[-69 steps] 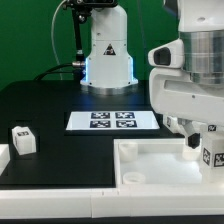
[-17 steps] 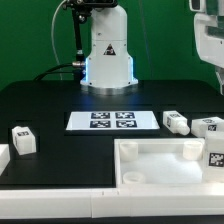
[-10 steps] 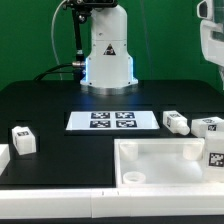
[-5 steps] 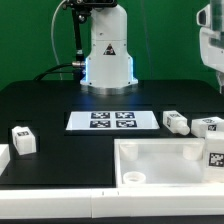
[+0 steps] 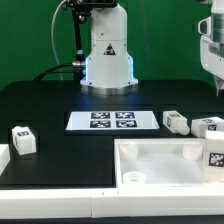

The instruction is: Assemble square table

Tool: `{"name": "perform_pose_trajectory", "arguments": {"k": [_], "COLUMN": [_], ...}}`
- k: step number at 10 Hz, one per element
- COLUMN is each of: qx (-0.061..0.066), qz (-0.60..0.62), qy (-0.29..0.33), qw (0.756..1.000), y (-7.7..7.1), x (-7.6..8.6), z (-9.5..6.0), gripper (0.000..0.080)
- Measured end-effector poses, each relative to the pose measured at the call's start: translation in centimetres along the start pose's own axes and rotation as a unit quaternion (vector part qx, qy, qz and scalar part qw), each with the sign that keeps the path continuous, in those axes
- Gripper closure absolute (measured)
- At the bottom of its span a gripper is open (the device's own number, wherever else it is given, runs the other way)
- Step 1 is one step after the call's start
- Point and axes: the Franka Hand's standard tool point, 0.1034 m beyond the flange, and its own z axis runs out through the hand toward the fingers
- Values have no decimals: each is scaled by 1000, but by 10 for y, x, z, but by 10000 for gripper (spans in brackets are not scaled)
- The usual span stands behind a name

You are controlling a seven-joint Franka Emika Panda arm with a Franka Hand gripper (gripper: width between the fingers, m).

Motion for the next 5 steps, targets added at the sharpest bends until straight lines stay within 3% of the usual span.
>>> {"name": "perform_pose_trajectory", "arguments": {"k": [1, 2, 4, 5], "qx": [5, 8, -8, -3], "qz": [-1, -4, -6, -2], "qy": [2, 11, 22, 26], "qw": [1000, 1000, 1000, 1000], "y": [2, 18, 45, 46], "x": [1, 5, 9, 9], "z": [2, 14, 32, 36], "gripper": [150, 150, 150, 150]}}
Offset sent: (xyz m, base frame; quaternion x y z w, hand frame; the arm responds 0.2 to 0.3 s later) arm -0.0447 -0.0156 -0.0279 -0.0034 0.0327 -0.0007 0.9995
